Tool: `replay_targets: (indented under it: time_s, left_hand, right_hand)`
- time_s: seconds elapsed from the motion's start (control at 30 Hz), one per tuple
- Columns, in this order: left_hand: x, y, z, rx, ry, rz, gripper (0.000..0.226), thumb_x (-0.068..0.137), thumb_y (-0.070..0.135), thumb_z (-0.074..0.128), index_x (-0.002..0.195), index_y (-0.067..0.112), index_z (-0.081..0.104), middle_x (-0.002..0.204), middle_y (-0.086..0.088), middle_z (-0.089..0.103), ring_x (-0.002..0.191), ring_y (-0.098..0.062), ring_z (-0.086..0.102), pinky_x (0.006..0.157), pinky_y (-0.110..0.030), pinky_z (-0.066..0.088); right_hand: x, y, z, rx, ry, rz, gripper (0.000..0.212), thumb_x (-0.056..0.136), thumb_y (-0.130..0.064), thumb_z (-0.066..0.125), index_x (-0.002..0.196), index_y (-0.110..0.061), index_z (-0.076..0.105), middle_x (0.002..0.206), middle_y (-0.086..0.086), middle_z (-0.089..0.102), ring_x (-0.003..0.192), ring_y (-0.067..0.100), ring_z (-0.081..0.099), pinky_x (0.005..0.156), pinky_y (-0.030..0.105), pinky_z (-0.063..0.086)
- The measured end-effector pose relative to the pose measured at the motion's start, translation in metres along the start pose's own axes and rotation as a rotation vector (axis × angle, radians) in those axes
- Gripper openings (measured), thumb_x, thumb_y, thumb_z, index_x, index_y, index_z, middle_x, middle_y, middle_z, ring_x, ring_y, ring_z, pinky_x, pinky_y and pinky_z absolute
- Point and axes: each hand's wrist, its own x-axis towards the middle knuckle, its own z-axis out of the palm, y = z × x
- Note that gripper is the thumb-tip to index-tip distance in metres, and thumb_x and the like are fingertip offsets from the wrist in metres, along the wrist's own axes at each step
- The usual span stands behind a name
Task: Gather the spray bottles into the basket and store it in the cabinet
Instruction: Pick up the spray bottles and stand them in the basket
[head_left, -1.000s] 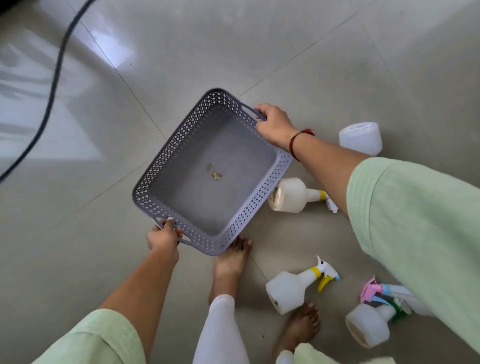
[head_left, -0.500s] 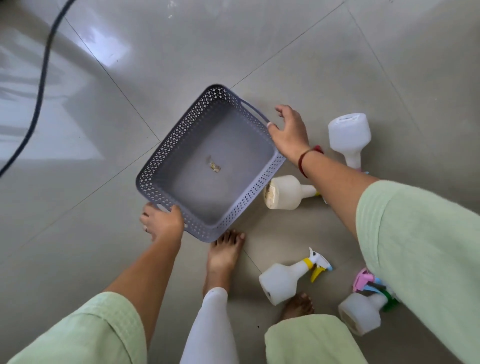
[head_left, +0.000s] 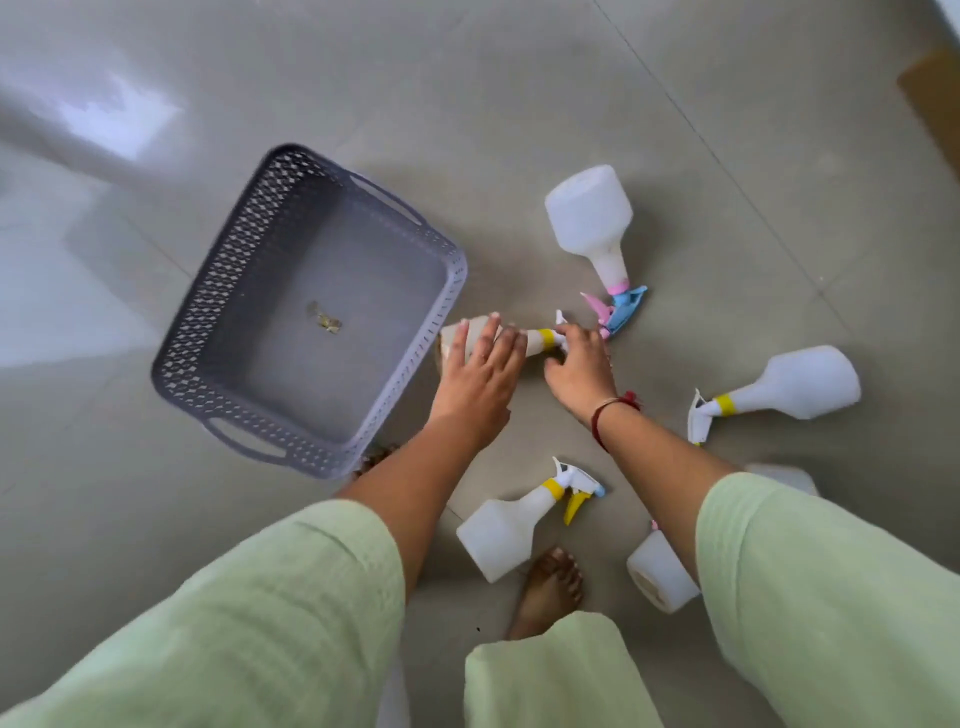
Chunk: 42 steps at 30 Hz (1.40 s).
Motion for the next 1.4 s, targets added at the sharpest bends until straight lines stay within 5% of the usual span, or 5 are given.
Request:
replay_targets:
  time_s: [0.53, 1.0, 1.13, 1.3, 1.4]
  left_hand:
    - [0.031, 0.040, -0.003, 0.245, -0.188, -0.172, 0.040, 0.082, 0.017, 0.058, 0.122, 0.018, 0.053, 0.124, -0.005, 0.057, 0.119, -0.027, 0.047, 0.103, -0.045, 0.030]
    - [-0.083, -0.025, -0.078, -0.670, 0.117, -0.548, 0.051, 0.079, 0.047, 0.067, 0.115, 0.016, 0.050, 0.116, -0.007, 0.057, 0.114, -0.031, 0.051, 0.092, -0.042, 0.039]
    - [-0.117, -0.077, -0.088, -1.141, 0.350, -0.659, 0.052, 0.070, 0.032, 0.080, 0.111, 0.014, 0.054, 0.104, -0.001, 0.063, 0.097, -0.022, 0.062, 0.079, -0.027, 0.045]
    - [-0.161, -0.126, -0.083, -1.088, 0.542, -0.710, 0.071, 0.065, 0.033, 0.083, 0.126, 0.022, 0.047, 0.110, 0.004, 0.056, 0.089, -0.013, 0.058, 0.078, -0.027, 0.049]
    - [-0.180, -0.140, -0.070, -0.818, 0.375, -0.635, 0.039, 0.075, 0.033, 0.073, 0.109, 0.023, 0.058, 0.106, 0.001, 0.064, 0.095, -0.021, 0.062, 0.080, -0.038, 0.052]
  right_hand:
    - [-0.047, 0.059, -0.009, 0.388, -0.022, 0.122, 0.049, 0.087, -0.017, 0.056, 0.134, -0.013, 0.043, 0.130, 0.014, 0.047, 0.116, 0.026, 0.050, 0.095, 0.027, 0.038]
    - [-0.112, -0.097, -0.077, 0.535, -0.049, -0.239, 0.017, 0.088, -0.020, 0.061, 0.100, -0.009, 0.066, 0.073, -0.002, 0.060, 0.062, 0.015, 0.058, 0.062, 0.027, 0.047]
    - [-0.127, -0.160, -0.053, 0.233, -0.183, -0.531, 0.018, 0.083, -0.019, 0.066, 0.099, -0.012, 0.069, 0.092, 0.005, 0.072, 0.084, 0.018, 0.063, 0.073, 0.024, 0.043]
    - [-0.137, -0.195, -0.010, 0.052, -0.351, -0.569, 0.029, 0.082, -0.011, 0.065, 0.111, -0.013, 0.067, 0.117, 0.008, 0.067, 0.107, 0.023, 0.059, 0.093, 0.028, 0.041]
    - [-0.141, -0.203, 0.014, -0.003, -0.379, -0.536, 0.033, 0.082, -0.007, 0.062, 0.114, -0.016, 0.065, 0.121, 0.008, 0.065, 0.110, 0.027, 0.058, 0.098, 0.034, 0.043]
